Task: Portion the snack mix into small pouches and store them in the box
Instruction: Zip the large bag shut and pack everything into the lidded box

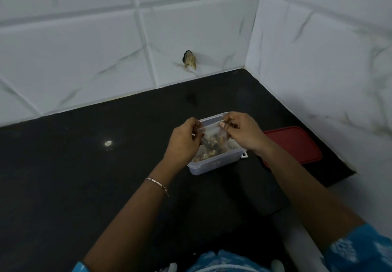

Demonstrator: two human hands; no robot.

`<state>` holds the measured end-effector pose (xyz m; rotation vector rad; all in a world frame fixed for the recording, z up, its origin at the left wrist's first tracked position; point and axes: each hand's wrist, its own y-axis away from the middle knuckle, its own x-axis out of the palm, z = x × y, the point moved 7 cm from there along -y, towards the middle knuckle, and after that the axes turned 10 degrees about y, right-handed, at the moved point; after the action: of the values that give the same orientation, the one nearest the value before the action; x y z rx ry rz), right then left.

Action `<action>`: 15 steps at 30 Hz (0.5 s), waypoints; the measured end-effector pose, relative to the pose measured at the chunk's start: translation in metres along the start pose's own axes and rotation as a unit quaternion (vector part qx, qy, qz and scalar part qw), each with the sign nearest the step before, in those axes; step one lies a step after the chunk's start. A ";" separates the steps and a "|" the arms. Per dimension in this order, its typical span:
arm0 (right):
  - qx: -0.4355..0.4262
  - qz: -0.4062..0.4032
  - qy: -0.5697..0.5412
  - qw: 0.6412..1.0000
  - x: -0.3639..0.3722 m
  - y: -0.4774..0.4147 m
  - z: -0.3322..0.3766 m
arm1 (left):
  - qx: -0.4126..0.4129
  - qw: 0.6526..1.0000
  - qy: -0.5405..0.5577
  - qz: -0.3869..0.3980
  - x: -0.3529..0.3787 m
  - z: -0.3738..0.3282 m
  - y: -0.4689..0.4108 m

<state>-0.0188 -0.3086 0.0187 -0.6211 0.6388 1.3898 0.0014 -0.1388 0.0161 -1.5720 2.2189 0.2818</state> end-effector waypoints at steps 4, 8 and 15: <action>-0.020 0.024 0.109 0.994 0.008 -0.003 -0.002 | -0.026 0.996 -0.076 0.034 0.008 0.011 -0.005; -0.021 0.051 0.219 0.974 0.013 0.000 -0.005 | -0.031 0.985 -0.153 0.069 0.015 0.013 -0.010; -0.017 -0.047 0.123 0.991 -0.015 0.007 -0.009 | 0.039 0.973 -0.224 0.038 0.019 -0.002 -0.013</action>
<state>-0.0272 -0.3246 0.0231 -0.8475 0.7724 1.2479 0.0077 -0.1598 0.0103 -1.2372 1.9127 0.5102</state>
